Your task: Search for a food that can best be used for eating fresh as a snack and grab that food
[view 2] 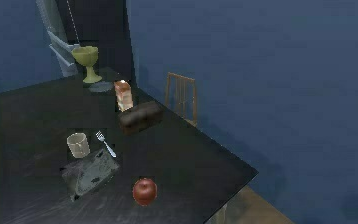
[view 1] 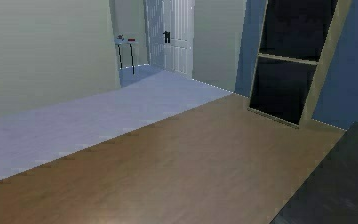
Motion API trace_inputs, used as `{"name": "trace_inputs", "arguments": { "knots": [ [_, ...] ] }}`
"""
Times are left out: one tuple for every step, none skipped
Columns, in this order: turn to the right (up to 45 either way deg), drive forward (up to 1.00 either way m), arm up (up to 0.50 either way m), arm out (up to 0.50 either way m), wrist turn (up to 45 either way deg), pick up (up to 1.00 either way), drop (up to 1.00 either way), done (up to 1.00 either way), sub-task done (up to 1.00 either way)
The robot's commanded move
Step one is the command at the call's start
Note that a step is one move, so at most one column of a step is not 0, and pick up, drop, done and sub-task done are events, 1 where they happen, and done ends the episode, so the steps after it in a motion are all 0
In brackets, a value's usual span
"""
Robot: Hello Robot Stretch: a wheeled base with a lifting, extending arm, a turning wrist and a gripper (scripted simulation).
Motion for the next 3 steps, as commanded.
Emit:
{"name": "trace_inputs", "arguments": {
  "knots": [
    [0.0, 0.0, 0.32, 0.0, 0.0, 0.0, 0.0, 0.0, 0.0],
    [0.0, 0.0, 0.0, 0.18, 0.0, 0.0, 0.0, 0.0, 0.0],
    [0.0, 0.0, 0.0, 0.0, 45.0, 0.0, 0.0, 0.0, 0.0]
  ]
}}
